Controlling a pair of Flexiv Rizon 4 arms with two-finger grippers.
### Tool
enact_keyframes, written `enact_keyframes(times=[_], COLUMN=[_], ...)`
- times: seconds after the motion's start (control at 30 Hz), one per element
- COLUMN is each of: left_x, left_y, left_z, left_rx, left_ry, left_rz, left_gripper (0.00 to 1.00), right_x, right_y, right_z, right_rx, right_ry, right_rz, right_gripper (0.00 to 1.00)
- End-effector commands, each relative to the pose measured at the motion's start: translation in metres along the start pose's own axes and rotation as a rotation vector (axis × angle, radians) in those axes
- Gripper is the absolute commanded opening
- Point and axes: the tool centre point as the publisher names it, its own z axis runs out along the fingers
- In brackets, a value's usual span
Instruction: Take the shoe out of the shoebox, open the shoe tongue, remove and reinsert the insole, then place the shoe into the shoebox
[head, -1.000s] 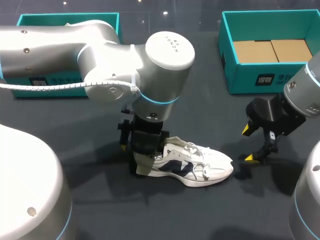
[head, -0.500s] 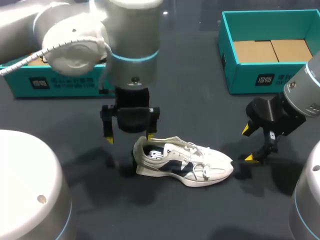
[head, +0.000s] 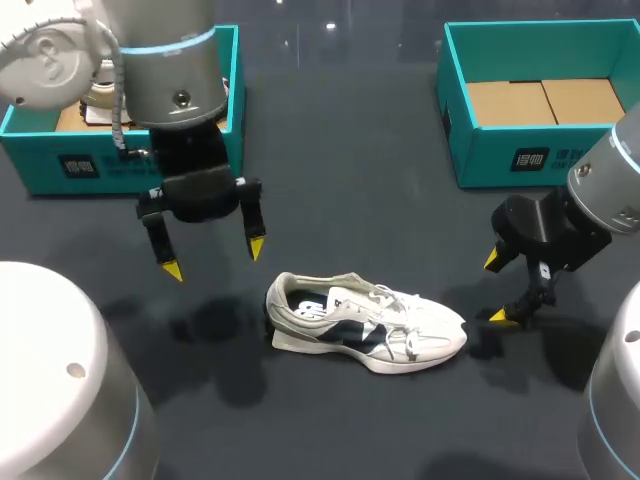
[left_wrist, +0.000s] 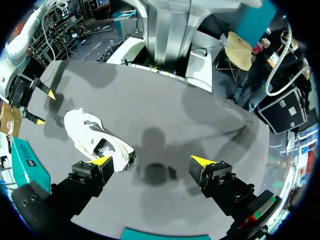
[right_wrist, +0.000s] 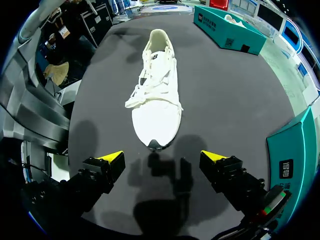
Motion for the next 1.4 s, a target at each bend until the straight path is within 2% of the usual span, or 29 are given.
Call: enact_keyframes(times=[0.03, 0.13, 0.23, 0.43, 0.47, 0.5, 0.57, 1.0, 1.03, 1.23, 1.4], left_x=[0.007, 0.007, 0.017, 0.03, 0.032, 0.033, 0.034, 0.035, 0.036, 0.054, 0.067], left_y=[-0.002, -0.002, 0.006, 0.027, 0.029, 0.031, 0.036, 0.036, 0.038, 0.05, 0.067], left_z=[0.002, 0.002, 0.002, 0.011, 0.013, 0.017, 0.025, 0.026, 0.031, 0.066, 0.094], left_rx=[-0.008, -0.008, 0.106, 0.329, 0.346, 0.397, 0.425, 0.429, 0.434, 0.584, 0.668], left_ry=[-0.102, -0.102, -0.203, -0.295, -0.322, -0.336, -0.36, -0.363, -0.414, -0.473, -0.507], left_rz=[0.002, 0.002, -0.183, -0.483, -0.582, -0.645, -0.843, -0.863, -0.908, -0.899, -0.844], left_gripper=[1.0, 1.0, 1.0, 1.0, 1.0, 1.0, 1.0, 1.0, 1.0, 1.0, 1.0], right_x=[0.002, 0.002, 0.002, 0.002, 0.002, 0.002, 0.002, 0.002, 0.002, 0.002, 0.002], right_y=[0.0, 0.0, 0.0, 0.0, 0.0, 0.0, 0.0, 0.0, 0.0, 0.0, 0.0], right_z=[-0.001, -0.001, -0.001, -0.001, -0.001, -0.001, -0.001, -0.001, -0.001, -0.001, -0.001], right_rx=[0.001, 0.001, 0.001, 0.001, 0.001, 0.001, 0.001, 0.001, 0.001, 0.001, 0.001], right_ry=[-0.003, -0.003, -0.003, -0.003, -0.003, -0.003, -0.003, -0.003, -0.003, -0.003, -0.003], right_rz=[0.0, 0.0, 0.0, 0.0, 0.0, 0.0, 0.0, 0.0, 0.0, 0.0, 0.0], right_gripper=[1.0, 1.0, 1.0, 1.0, 1.0, 1.0, 1.0, 1.0, 1.0, 1.0, 1.0])
